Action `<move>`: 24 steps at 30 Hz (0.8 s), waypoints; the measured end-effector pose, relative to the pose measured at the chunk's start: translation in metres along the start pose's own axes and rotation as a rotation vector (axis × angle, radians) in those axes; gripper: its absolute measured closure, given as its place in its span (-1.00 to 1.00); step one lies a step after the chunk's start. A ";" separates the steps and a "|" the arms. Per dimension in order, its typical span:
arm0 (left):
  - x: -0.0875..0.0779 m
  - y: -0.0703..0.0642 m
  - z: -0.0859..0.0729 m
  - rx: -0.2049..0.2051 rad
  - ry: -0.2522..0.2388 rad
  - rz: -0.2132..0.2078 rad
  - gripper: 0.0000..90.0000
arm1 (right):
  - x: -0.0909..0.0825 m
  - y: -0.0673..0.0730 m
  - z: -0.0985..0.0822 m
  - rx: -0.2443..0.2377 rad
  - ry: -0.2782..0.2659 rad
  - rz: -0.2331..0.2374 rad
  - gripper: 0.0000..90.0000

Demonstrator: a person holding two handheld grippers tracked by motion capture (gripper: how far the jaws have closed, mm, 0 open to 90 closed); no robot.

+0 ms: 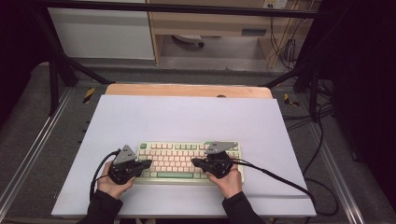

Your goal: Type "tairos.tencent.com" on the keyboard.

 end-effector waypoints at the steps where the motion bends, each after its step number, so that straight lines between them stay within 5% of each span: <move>1: 0.000 0.000 0.000 -0.001 -0.001 -0.001 0.98 | -0.002 -0.001 -0.001 0.003 0.000 -0.002 1.00; 24: 0.019 -0.012 0.023 0.015 0.015 -0.003 0.98 | -0.025 -0.018 -0.024 0.030 0.000 -0.022 1.00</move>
Point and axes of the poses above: each handheld gripper's, and its own axes: x roughly forward along the jaws, z roughly out of its top, y roughly to its left, the point moved 6 cm from there along x, roughly forward along the jaws, and after that the axes turned 2 degrees about y, right-handed, at the moved point
